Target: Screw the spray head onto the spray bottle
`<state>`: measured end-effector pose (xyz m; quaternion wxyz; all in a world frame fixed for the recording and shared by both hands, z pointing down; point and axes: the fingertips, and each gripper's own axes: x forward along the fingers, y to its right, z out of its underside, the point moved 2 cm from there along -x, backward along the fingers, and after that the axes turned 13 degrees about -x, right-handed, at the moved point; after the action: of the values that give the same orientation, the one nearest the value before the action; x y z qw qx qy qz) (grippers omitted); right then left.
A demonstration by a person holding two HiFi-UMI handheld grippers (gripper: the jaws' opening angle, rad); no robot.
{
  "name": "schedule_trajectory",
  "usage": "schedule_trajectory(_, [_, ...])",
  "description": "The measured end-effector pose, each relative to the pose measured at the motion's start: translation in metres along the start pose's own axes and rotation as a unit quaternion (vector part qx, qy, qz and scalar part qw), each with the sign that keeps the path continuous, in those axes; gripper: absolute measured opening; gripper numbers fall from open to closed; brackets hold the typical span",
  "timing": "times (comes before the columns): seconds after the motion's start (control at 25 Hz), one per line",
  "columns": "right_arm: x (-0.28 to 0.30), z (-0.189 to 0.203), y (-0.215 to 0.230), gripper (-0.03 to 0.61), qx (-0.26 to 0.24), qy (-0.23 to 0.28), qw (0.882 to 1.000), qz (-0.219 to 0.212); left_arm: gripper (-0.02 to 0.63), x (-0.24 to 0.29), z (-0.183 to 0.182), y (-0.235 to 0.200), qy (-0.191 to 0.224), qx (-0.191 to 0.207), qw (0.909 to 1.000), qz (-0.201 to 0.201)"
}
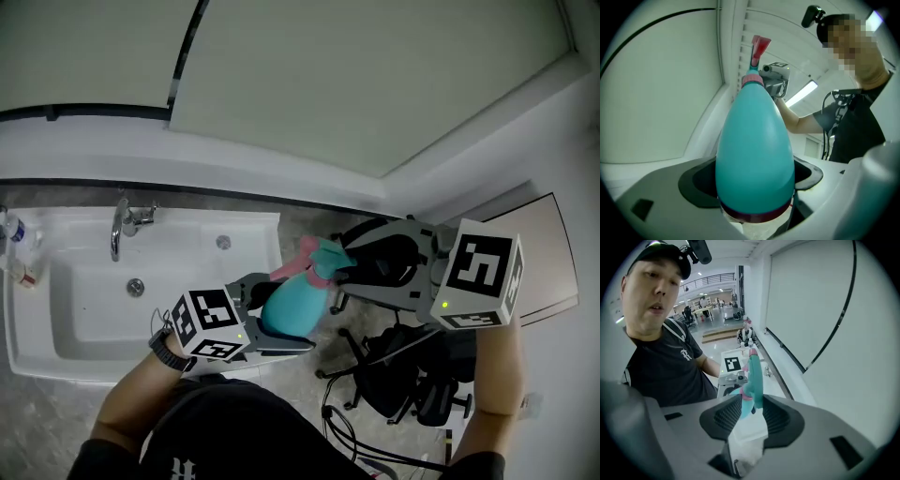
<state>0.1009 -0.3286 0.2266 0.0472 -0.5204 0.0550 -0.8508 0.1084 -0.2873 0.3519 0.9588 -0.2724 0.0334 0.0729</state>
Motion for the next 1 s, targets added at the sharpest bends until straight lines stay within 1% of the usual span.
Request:
schedule_trajectory(0.12, [-0.006,-0.007,-0.003,0.133,0.012,0.038,0.999,-0.025,0.426,-0.002,-0.004,0.009,0.001,-0.022,0.9989,0.042])
schedule_trajectory(0.2, [-0.006,-0.011,-0.002,0.133,0.024,0.061,0.997,-0.043,0.426,-0.004,-0.004,0.015,-0.001,-0.025,0.9980,0.059])
schedule_trajectory(0.28, [0.000,-0.012,-0.004,0.133,0.029,0.074,0.995,-0.061,0.426,-0.003,-0.003,0.021,-0.006,-0.020,0.9976,0.065])
schedule_trajectory(0.36, [0.002,-0.015,-0.015,0.133,0.033,0.085,0.993,-0.081,0.426,-0.002,-0.001,0.027,-0.009,-0.015,0.9978,0.063])
schedule_trajectory(0.44, [-0.003,-0.015,-0.025,0.133,0.037,0.079,0.993,-0.084,0.426,-0.003,0.000,0.026,-0.007,-0.020,0.9982,0.056])
schedule_trajectory(0.52, [-0.005,-0.011,-0.027,0.133,0.031,0.051,0.995,-0.078,0.426,-0.006,-0.005,0.017,0.000,-0.037,0.9979,0.053])
schedule_trajectory(0.6, [-0.004,-0.010,-0.026,0.133,0.007,0.030,0.996,-0.080,0.426,-0.008,-0.010,0.008,0.007,-0.050,0.9972,0.054])
schedule_trajectory(0.68, [-0.003,-0.016,-0.028,0.133,-0.030,0.026,0.996,-0.085,0.426,-0.009,-0.010,0.004,0.005,-0.046,0.9974,0.055])
schedule_trajectory(0.76, [-0.008,-0.022,-0.027,0.133,-0.067,0.043,0.994,-0.073,0.426,-0.010,-0.008,0.006,0.003,-0.045,0.9966,0.068])
schedule_trajectory(0.84, [-0.025,-0.032,-0.019,0.133,-0.096,0.084,0.991,-0.031,0.426,-0.009,-0.007,0.012,-0.003,-0.046,0.9954,0.084])
schedule_trajectory(0.88, [-0.034,-0.031,-0.015,0.133,-0.103,0.088,0.991,-0.009,0.426,-0.007,-0.006,0.017,-0.011,-0.042,0.9949,0.091])
schedule_trajectory(0.92, [-0.039,-0.026,-0.010,0.133,-0.104,0.072,0.992,0.005,0.426,-0.005,-0.004,0.021,-0.019,-0.036,0.9945,0.096])
schedule_trajectory(0.96, [-0.041,-0.016,-0.007,0.133,-0.102,0.040,0.994,0.010,0.426,-0.004,-0.003,0.025,-0.024,-0.029,0.9944,0.098])
schedule_trajectory(1.0, [-0.039,-0.005,-0.005,0.133,-0.099,0.003,0.995,0.007,0.426,-0.004,-0.002,0.025,-0.025,-0.023,0.9950,0.094])
